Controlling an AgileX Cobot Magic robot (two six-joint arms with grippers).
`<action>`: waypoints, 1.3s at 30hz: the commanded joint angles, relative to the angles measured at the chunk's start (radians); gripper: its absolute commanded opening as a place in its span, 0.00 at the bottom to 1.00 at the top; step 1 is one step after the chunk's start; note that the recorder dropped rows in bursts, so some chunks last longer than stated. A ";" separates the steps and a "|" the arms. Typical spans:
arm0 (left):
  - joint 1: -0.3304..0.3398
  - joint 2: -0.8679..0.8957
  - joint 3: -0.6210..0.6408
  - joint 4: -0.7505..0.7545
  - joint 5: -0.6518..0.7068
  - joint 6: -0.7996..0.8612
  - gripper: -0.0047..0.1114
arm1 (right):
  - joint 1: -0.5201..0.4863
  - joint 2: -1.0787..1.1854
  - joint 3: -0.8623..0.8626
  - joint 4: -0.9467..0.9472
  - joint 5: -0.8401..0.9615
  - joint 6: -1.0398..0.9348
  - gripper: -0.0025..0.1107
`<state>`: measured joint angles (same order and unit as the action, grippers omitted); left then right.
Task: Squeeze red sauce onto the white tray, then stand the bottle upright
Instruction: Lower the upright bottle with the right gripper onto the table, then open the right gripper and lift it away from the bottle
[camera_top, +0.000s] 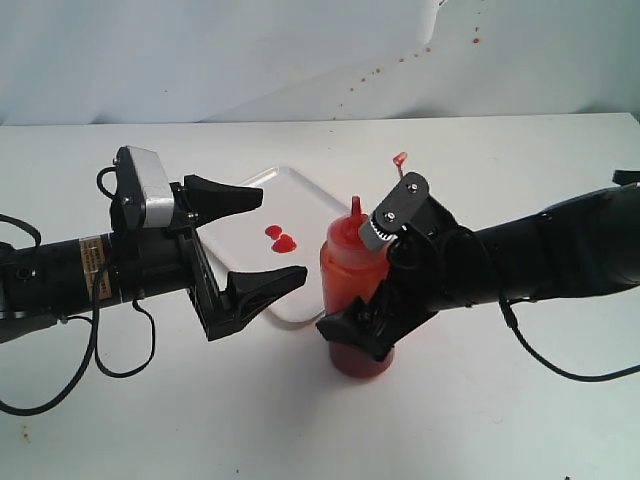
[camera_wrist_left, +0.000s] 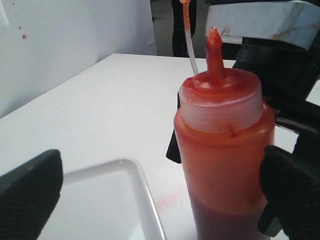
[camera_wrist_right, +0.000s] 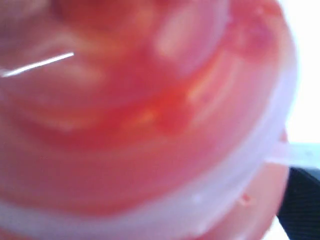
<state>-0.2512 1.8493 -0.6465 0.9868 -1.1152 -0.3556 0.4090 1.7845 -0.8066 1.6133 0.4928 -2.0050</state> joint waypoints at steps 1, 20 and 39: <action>0.004 -0.008 0.001 -0.010 -0.009 -0.007 0.94 | 0.000 -0.051 -0.005 -0.072 -0.007 0.081 0.95; 0.004 -0.008 0.001 -0.010 -0.009 -0.007 0.94 | 0.000 -0.092 -0.005 -0.490 0.053 0.559 0.95; 0.004 -0.008 0.001 -0.006 -0.009 -0.007 0.94 | 0.000 -0.092 -0.005 -0.591 0.185 0.625 0.95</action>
<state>-0.2512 1.8493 -0.6465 0.9868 -1.1152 -0.3556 0.4090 1.7025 -0.8066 1.0638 0.6542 -1.4089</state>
